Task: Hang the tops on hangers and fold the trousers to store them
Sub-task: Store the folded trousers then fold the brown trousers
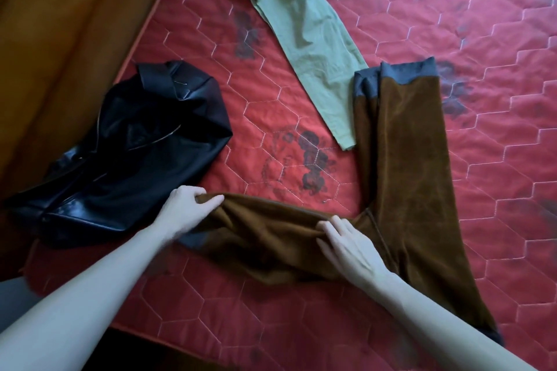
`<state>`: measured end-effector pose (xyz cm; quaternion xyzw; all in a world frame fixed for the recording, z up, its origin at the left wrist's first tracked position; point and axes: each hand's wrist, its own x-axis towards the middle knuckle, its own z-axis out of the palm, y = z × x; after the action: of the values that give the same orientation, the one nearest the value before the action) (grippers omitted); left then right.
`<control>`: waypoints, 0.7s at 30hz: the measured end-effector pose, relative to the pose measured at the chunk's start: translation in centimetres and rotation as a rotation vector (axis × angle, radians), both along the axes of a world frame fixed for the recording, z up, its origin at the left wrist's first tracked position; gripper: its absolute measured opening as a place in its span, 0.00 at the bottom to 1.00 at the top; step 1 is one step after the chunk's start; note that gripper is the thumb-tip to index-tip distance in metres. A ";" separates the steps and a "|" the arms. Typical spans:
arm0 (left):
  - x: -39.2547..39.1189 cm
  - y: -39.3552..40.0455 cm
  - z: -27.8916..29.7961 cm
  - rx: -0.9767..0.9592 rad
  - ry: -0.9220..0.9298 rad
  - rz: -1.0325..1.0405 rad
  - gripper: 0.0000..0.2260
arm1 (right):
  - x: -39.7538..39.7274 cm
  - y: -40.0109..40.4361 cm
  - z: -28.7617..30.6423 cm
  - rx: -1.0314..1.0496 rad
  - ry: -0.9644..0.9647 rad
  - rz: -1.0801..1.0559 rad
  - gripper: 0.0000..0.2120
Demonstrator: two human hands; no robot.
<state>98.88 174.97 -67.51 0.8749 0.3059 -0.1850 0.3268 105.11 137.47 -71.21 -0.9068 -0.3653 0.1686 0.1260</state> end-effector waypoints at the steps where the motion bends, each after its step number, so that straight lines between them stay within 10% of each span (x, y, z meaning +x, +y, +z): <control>1: 0.2 0.3 0.2 -0.099 0.036 0.015 0.25 | 0.1 1.0 -0.1 0.008 0.026 -0.008 0.17; 9: 0.8 3.4 3.5 -0.610 0.515 0.022 0.19 | 1.6 9.2 -1.4 0.057 0.327 -0.020 0.30; 21: -5.1 2.5 -3.8 0.049 0.160 0.177 0.06 | 2.3 8.9 -3.1 -0.147 0.316 0.031 0.16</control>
<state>93.81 177.43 -71.33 0.8346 0.4114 -0.2171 0.2950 107.37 146.38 -74.29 -0.8701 -0.3414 0.3371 0.1126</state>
